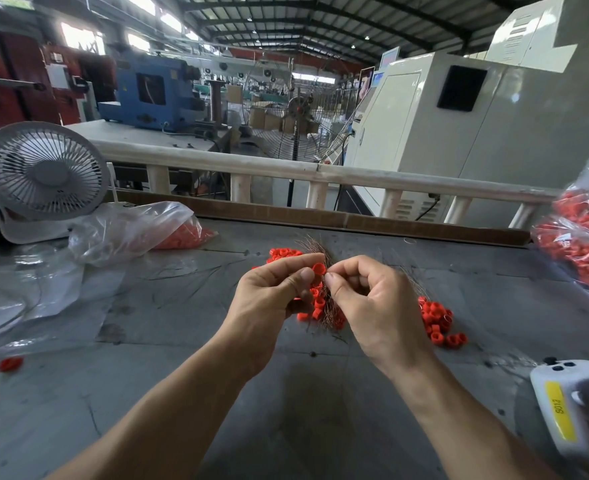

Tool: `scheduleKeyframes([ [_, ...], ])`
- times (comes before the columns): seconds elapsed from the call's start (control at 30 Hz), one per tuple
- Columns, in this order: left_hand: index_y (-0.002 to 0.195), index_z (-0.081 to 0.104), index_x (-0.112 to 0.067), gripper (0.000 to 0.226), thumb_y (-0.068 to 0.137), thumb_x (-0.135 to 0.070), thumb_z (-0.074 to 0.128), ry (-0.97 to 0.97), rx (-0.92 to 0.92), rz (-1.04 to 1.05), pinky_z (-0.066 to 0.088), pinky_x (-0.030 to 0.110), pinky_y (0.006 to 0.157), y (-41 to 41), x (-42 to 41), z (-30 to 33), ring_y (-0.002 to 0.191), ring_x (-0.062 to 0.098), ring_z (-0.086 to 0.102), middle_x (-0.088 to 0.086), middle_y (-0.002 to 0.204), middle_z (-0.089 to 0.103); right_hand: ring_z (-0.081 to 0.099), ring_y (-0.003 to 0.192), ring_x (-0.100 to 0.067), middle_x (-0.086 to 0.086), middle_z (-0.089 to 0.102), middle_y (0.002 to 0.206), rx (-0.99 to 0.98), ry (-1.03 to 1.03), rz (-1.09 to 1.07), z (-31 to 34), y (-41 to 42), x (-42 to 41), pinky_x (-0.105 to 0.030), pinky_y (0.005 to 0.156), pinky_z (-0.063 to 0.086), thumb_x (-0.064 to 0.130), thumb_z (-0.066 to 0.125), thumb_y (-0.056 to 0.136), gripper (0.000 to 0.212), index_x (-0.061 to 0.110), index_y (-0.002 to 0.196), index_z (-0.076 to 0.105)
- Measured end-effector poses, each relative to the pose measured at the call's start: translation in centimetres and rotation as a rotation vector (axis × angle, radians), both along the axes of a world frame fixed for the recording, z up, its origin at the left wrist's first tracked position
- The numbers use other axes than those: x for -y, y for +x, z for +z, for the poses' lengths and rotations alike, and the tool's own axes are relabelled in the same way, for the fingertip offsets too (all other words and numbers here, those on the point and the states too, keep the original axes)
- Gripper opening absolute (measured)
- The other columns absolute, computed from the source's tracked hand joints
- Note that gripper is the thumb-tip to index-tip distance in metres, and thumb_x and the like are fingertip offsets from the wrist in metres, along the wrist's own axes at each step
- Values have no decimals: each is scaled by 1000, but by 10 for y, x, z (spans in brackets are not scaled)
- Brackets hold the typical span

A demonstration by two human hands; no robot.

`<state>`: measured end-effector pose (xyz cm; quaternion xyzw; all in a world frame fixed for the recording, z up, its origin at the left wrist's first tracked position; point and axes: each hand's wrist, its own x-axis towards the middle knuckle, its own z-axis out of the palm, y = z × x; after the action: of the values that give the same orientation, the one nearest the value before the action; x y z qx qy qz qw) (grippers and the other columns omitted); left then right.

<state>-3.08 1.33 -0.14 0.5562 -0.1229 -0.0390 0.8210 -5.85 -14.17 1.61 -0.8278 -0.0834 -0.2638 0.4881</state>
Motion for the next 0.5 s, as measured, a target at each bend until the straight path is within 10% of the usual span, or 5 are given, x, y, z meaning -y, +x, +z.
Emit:
scheduleKeyframes([
  [0.5, 111, 79, -12, 23, 95, -7, 65, -4, -30, -32, 57, 28, 69, -1, -1, 3, 70, 16, 56, 15, 96, 72, 57, 54, -2, 2, 67, 62, -19, 65, 44, -2, 3, 4, -15, 52, 45, 19, 73, 95, 14, 22, 81, 71],
])
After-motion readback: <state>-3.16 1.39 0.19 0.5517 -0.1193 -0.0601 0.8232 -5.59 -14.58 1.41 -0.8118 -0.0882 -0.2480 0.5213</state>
